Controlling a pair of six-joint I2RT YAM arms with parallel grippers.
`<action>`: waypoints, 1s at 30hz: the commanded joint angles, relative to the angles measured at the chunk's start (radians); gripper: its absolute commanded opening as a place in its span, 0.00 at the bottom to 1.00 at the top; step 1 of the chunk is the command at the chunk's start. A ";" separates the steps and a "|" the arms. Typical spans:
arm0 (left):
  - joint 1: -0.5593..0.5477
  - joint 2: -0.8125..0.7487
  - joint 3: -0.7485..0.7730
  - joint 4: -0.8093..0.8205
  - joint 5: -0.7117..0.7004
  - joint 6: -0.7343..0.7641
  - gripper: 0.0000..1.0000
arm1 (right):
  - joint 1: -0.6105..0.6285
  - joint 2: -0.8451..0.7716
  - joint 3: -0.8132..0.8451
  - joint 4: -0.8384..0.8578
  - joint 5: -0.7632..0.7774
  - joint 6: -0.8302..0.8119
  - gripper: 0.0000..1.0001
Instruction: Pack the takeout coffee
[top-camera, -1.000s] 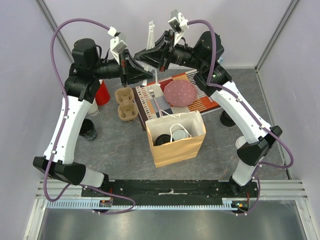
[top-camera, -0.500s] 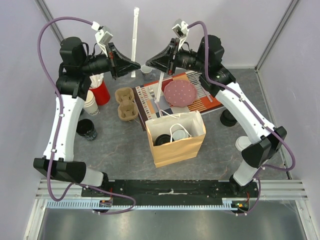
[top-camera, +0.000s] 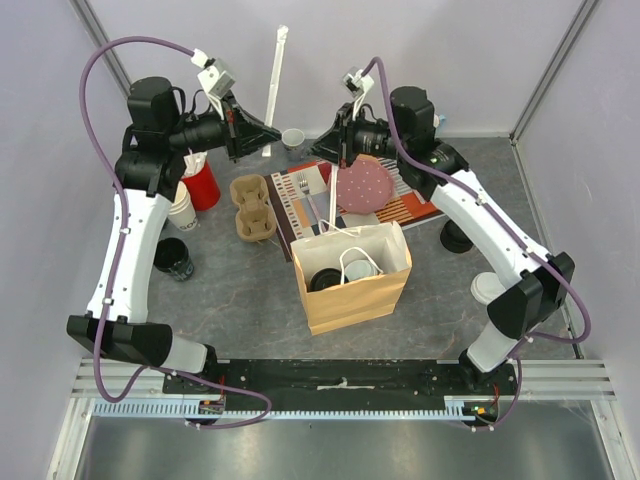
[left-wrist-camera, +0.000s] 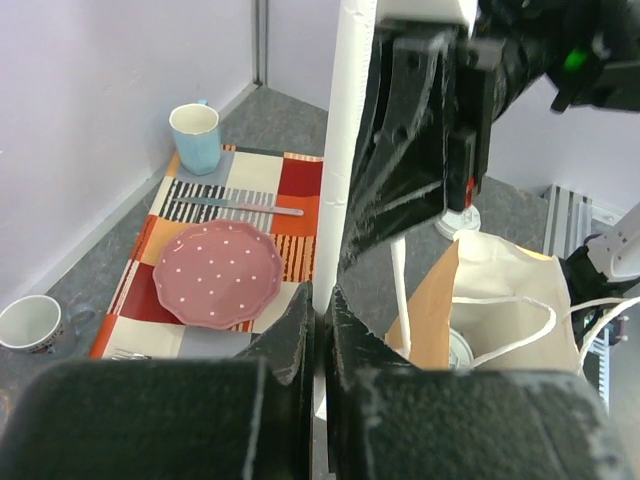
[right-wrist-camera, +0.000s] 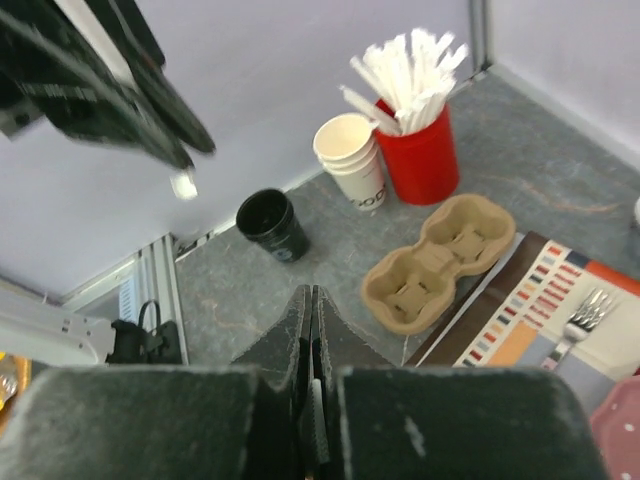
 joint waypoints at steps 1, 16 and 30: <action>-0.034 -0.031 0.000 -0.062 -0.014 0.136 0.02 | -0.006 -0.091 0.153 0.019 0.082 -0.043 0.00; -0.092 -0.063 -0.081 -0.029 0.029 0.104 0.02 | -0.010 -0.429 -0.061 -0.145 -0.077 -0.149 0.00; -0.213 -0.091 -0.135 -0.023 0.060 0.093 0.02 | -0.010 -0.562 -0.500 0.036 0.068 -0.172 0.26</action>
